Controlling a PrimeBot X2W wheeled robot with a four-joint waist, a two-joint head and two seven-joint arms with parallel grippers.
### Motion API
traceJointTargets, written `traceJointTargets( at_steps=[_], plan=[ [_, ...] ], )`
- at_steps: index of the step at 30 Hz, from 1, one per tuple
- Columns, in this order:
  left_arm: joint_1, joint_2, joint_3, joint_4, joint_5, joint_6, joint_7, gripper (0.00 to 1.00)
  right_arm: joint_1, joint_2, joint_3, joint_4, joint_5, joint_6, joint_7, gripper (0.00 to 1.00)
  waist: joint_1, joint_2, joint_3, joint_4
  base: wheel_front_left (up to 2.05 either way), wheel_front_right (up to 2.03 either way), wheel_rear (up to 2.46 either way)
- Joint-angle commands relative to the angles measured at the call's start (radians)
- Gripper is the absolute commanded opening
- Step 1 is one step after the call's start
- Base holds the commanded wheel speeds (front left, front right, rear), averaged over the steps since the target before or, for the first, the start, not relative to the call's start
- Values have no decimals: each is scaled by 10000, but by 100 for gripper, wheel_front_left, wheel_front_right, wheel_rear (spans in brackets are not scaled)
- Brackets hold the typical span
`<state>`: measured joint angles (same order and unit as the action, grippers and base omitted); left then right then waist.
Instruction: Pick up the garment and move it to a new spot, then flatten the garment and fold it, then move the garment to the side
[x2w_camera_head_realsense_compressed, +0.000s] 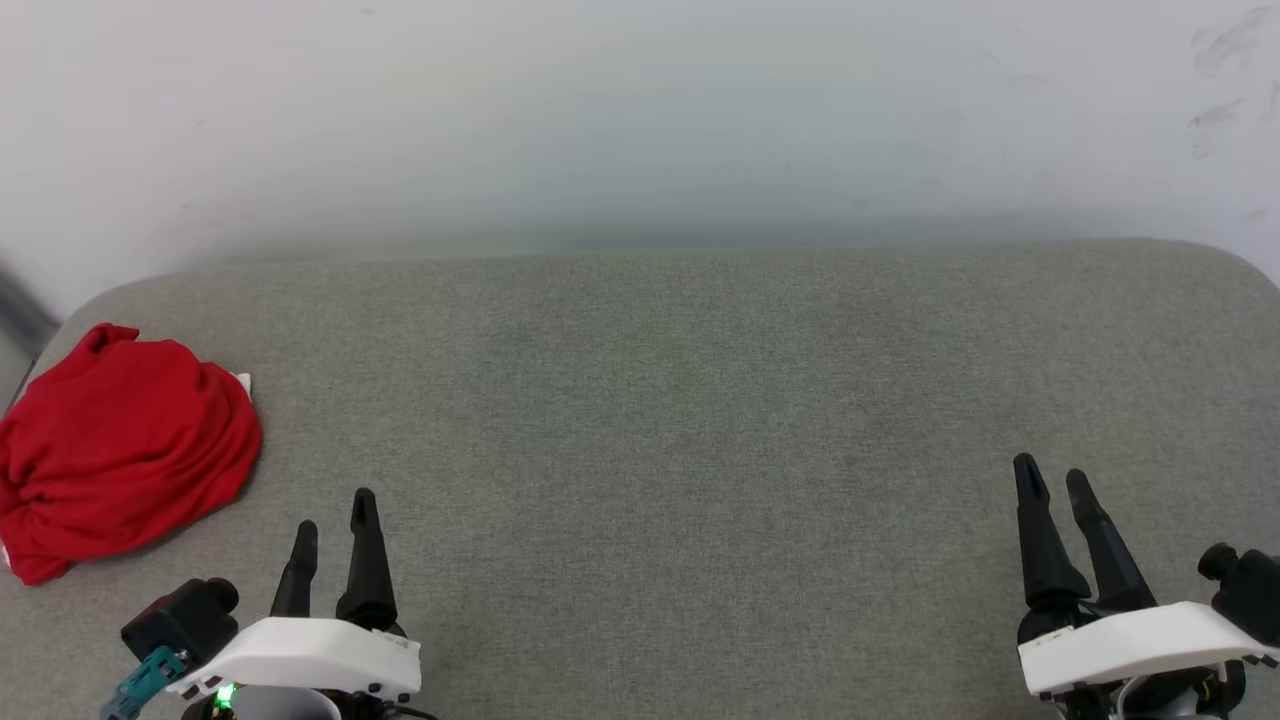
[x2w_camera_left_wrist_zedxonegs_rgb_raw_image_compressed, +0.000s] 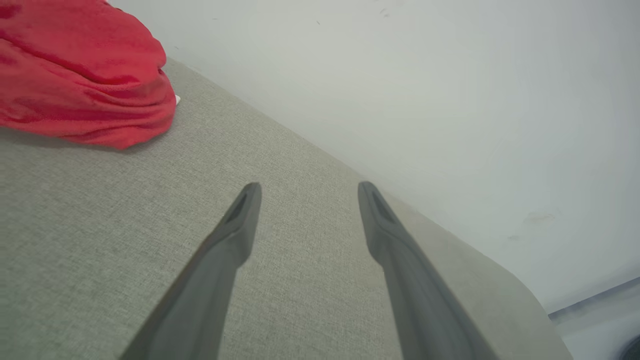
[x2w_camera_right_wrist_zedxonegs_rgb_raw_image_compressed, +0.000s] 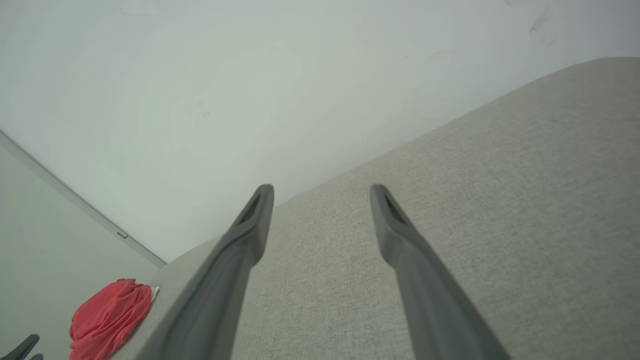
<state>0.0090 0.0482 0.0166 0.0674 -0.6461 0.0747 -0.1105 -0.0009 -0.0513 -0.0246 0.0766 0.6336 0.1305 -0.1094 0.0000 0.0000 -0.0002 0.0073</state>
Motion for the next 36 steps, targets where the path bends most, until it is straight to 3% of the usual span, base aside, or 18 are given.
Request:
traceJointTargets(
  at_steps=[1, 36],
  plan=[
    [-13, 36, -26, -172, 301, 45, -102, 100, -30, 5, 8, -164, -291, 3, -114, 100, 0, 0, -7, 2, 0, 0, 0],
    [490, 242, -921, -645, 4049, 409, -984, 100, 412, 13, 187, -615, -3586, 2, -990, 100, 0, 0, 21, 6, 0, 0, 0]
  ],
)
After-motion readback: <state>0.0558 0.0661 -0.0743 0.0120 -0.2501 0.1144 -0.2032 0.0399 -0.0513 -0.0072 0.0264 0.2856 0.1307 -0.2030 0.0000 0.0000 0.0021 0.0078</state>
